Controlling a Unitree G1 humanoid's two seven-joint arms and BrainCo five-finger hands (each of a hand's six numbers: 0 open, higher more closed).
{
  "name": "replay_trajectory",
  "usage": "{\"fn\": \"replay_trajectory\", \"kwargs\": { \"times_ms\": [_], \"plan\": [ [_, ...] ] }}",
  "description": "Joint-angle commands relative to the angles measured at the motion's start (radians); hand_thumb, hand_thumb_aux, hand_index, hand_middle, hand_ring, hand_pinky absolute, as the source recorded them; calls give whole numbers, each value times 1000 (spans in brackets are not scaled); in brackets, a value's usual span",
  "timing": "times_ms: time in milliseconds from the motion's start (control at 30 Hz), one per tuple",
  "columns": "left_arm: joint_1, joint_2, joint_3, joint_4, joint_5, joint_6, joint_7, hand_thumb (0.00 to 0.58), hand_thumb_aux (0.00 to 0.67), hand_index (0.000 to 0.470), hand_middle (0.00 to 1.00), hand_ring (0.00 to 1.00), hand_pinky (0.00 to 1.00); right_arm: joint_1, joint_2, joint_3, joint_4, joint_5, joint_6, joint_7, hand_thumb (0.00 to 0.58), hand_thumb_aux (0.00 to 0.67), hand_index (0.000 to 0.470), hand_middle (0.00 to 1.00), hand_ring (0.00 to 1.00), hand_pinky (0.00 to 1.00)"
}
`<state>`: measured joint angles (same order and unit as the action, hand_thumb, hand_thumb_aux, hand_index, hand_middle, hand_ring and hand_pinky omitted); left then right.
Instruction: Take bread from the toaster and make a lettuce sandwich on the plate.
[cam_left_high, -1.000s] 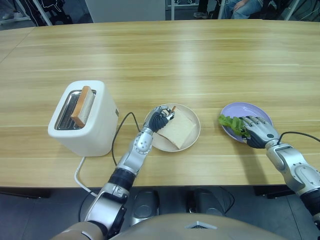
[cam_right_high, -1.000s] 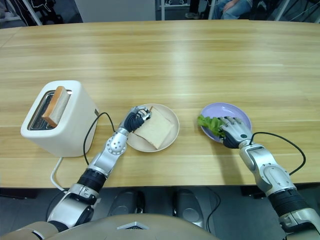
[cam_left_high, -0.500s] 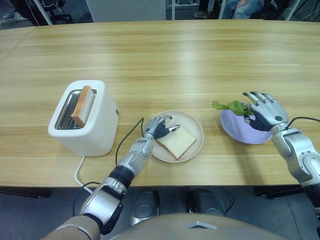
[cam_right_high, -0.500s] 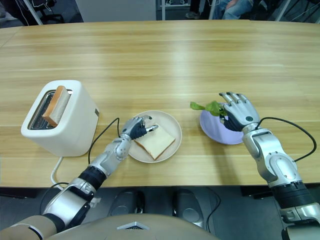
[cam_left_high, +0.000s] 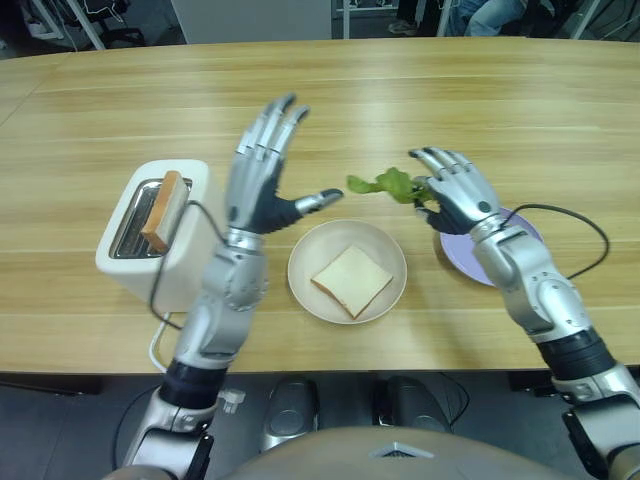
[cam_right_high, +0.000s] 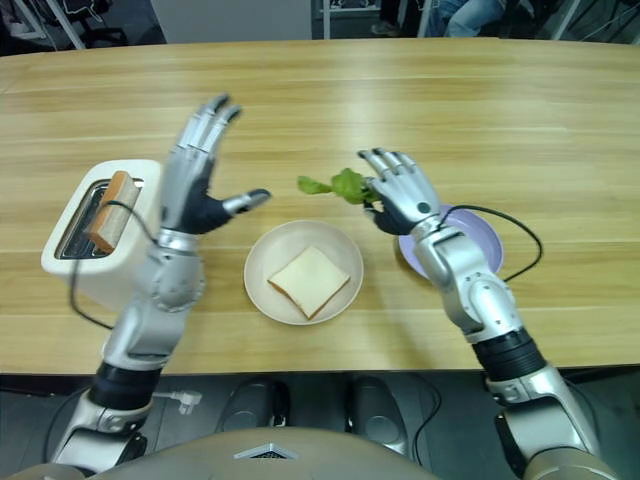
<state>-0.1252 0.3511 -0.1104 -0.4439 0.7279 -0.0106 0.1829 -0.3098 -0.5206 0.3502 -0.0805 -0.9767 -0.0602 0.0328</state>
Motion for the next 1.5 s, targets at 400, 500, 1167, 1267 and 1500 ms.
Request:
{"fn": "replay_trajectory", "kwargs": {
  "times_ms": [400, 500, 1167, 1267, 1500],
  "plan": [
    [337, 185, 471, -44, 38, 163, -201, 0, 0, 0, 0, 0, 0, 102, 102, 228, 114, -116, -40, -18, 580, 670, 460, 0, 0, 0],
    [380, 202, 467, 29, 63, 191, -219, 0, 0, 0, 0, 0, 0, 127, 69, 237, 106, -128, -53, -4, 580, 670, 460, 0, 0, 0],
    [305, 216, 358, 152, 71, 209, -204, 580, 670, 460, 0, 0, 0, 220, -38, 215, -71, -194, -50, 94, 0, 0, 0, 0, 0, 0],
    [293, 216, 381, 138, 51, 187, -169, 580, 670, 460, 478, 478, 478, 245, -45, 202, -122, -191, -52, 100, 0, 0, 0, 0, 0, 0],
    [226, 213, 438, 108, -42, 89, -74, 580, 670, 460, 1000, 1000, 1000, 285, -45, 137, -207, -188, -41, 73, 0, 0, 0, 0, 0, 0]
  ]
}}
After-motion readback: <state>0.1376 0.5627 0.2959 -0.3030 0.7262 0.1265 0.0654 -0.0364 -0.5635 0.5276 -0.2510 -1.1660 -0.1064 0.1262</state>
